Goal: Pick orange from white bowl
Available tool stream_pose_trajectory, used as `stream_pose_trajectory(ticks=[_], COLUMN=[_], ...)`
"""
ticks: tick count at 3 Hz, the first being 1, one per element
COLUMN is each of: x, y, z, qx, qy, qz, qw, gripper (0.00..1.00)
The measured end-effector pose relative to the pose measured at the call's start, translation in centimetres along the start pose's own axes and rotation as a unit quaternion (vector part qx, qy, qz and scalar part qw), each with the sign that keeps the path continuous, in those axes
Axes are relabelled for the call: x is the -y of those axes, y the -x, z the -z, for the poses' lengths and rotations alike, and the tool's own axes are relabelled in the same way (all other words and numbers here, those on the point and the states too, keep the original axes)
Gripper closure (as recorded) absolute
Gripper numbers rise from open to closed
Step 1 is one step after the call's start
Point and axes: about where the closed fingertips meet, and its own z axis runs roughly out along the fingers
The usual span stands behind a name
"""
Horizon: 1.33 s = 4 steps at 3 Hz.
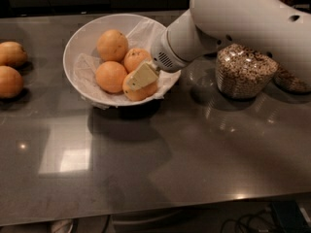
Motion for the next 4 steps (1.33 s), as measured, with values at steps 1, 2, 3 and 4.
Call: stream_pose_trajectory(ticks=[1, 2, 3, 4], x=[-0.2, -0.9, -1.9, -2.4], y=[-0.5, -1.0, -1.5, -1.8], z=[-0.1, -0.7, -1.8, -2.8], qx=[-0.005, -0.010, -0.018, -0.026], qy=[-0.004, 0.002, 0.015, 0.018], qz=[-0.005, -0.011, -0.017, -0.021], qw=[1.0000, 0.9999, 0.9996, 0.9993], gripper=[0.31, 0.32, 0.27, 0.30])
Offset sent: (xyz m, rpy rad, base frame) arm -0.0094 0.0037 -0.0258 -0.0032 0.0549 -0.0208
